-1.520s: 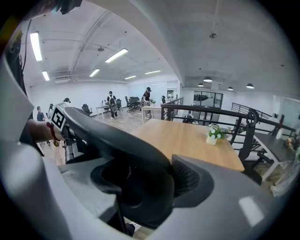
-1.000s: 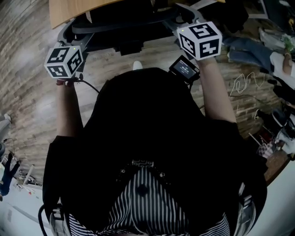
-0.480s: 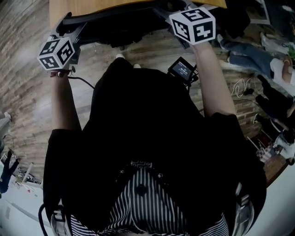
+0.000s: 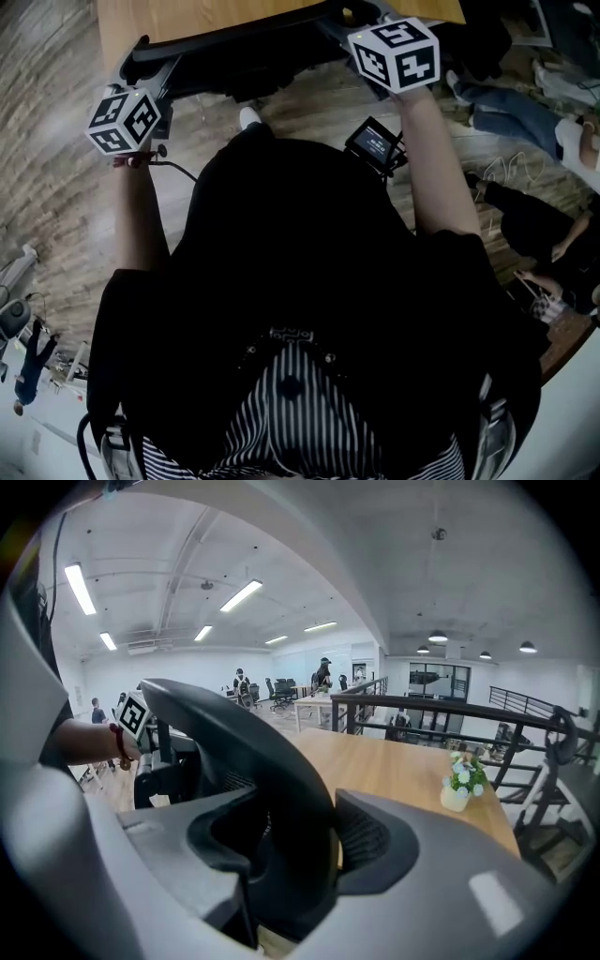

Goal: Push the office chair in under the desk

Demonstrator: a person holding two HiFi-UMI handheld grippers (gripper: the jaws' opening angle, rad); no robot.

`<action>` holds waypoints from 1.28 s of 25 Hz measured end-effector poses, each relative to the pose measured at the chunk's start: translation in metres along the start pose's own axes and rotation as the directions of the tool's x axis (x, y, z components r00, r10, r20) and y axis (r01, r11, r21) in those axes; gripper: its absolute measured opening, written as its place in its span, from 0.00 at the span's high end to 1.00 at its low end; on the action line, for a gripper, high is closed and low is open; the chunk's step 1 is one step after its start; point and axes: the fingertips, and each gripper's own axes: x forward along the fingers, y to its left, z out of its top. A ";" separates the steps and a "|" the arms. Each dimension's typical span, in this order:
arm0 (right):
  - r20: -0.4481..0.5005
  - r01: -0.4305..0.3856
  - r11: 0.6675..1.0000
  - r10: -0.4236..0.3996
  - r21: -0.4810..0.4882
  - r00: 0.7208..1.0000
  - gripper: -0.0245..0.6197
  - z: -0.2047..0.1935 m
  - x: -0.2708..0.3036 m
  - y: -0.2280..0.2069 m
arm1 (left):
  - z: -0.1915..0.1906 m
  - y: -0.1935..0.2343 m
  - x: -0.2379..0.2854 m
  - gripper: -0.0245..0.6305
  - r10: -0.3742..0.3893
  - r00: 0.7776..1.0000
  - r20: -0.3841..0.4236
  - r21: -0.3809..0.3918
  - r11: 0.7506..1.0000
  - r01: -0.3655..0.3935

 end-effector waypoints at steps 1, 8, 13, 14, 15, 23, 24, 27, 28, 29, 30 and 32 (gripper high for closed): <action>0.004 0.007 1.000 -0.007 0.006 1.000 0.62 0.003 0.005 -0.006 | 0.003 0.005 0.007 0.37 -0.002 1.000 0.003 0.001 1.000 0.002; -0.001 0.035 0.999 -0.035 0.022 0.999 0.62 0.020 0.020 -0.026 | 0.019 0.019 0.029 0.37 -0.035 0.999 0.005 0.009 0.999 0.035; -0.018 0.048 0.998 -0.048 0.042 0.999 0.61 0.026 0.025 -0.046 | 0.015 0.013 0.049 0.37 -0.148 0.989 0.015 -0.146 0.978 0.149; -0.021 0.042 0.998 -0.041 0.038 0.999 0.61 0.026 0.024 -0.047 | 0.016 0.012 0.049 0.36 -0.151 0.988 0.023 -0.150 0.977 0.153; -0.023 0.036 0.999 -0.035 0.032 0.999 0.61 0.025 0.023 -0.046 | 0.016 0.011 0.048 0.37 -0.160 0.987 0.026 -0.153 0.975 0.162; -0.005 -0.030 0.998 0.031 0.058 1.000 0.59 0.030 0.027 -0.036 | 0.018 0.018 0.037 0.40 -0.245 0.969 -0.042 -0.125 0.963 0.238; -0.018 -0.052 0.997 0.053 0.054 0.998 0.59 0.029 0.021 -0.034 | 0.018 0.017 0.032 0.42 -0.246 0.968 -0.053 -0.106 0.965 0.239; -0.036 -0.084 0.993 0.087 0.081 0.996 0.59 0.028 -0.007 -0.041 | 0.022 0.024 0.005 0.47 -0.195 0.979 -0.056 -0.081 0.978 0.190; -0.026 -0.083 0.991 0.086 0.103 0.996 0.59 0.032 -0.018 -0.046 | 0.025 0.030 -0.008 0.57 -0.158 0.986 -0.051 -0.080 0.985 0.154; -0.008 -0.074 0.989 0.076 0.131 0.997 0.60 0.038 -0.030 -0.054 | 0.031 0.037 -0.021 0.62 -0.111 0.993 -0.047 -0.073 0.992 0.107; 0.016 -0.058 0.985 0.056 0.162 0.998 0.65 0.047 -0.042 -0.064 | 0.041 0.045 -0.030 0.74 -0.050 0.998 -0.044 -0.055 0.997 0.047; 0.081 -0.030 0.978 0.014 0.208 0.997 0.96 0.071 -0.061 -0.081 | 0.070 0.053 -0.041 0.95 0.074 0.997 -0.005 -0.030 0.997 -0.074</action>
